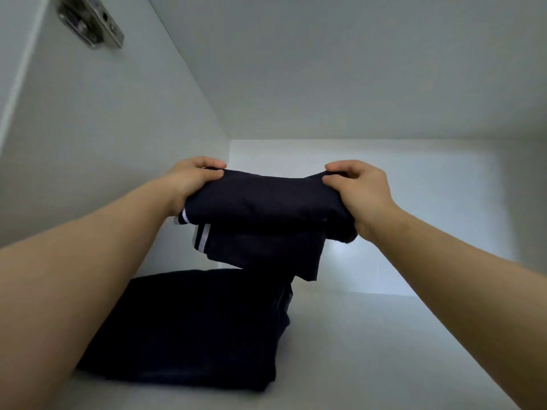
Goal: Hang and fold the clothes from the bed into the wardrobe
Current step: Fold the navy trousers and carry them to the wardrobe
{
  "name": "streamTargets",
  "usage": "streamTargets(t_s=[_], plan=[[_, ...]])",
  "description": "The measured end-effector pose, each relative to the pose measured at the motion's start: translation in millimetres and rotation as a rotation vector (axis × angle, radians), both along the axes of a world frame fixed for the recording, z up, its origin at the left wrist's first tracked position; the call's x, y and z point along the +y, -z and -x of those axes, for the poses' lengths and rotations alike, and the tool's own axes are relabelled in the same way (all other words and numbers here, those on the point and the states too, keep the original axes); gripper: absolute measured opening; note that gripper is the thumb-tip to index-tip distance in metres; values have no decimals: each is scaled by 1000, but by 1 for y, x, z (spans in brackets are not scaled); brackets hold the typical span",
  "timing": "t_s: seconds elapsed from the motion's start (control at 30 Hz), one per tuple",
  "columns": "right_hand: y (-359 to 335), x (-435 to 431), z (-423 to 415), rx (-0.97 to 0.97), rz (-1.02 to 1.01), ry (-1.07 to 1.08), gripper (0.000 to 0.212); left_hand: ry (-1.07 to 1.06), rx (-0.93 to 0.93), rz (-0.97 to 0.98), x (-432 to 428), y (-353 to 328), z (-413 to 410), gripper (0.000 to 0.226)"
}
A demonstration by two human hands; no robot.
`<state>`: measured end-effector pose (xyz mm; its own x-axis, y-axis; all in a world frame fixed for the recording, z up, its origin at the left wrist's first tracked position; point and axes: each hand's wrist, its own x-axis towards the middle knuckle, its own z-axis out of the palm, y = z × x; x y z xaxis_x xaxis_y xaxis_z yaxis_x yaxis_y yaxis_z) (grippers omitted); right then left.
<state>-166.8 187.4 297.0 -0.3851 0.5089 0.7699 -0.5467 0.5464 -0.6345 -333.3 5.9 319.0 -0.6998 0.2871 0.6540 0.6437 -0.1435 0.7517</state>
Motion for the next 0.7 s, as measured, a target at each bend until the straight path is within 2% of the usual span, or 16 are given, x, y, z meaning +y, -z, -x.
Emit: streamTargets(t_s=[0.17, 0.3, 0.5, 0.6, 0.7], plan=[[17, -27, -1, -268, 48, -98, 17, -53, -129, 193, -37, 28, 5, 17], [22, -40, -6, -422, 135, -119, 14, -102, -237, 435, -53, 37, -4, 18], [46, -38, -13, -609, 400, -196, 10, -285, -87, 887, -64, 37, -34, 14], [58, -33, -13, -662, 400, -131, 9, -268, -94, 965, -67, 42, -38, 20], [65, -24, -14, -669, 448, -124, 15, -277, -248, 968, -71, 54, -35, 15]])
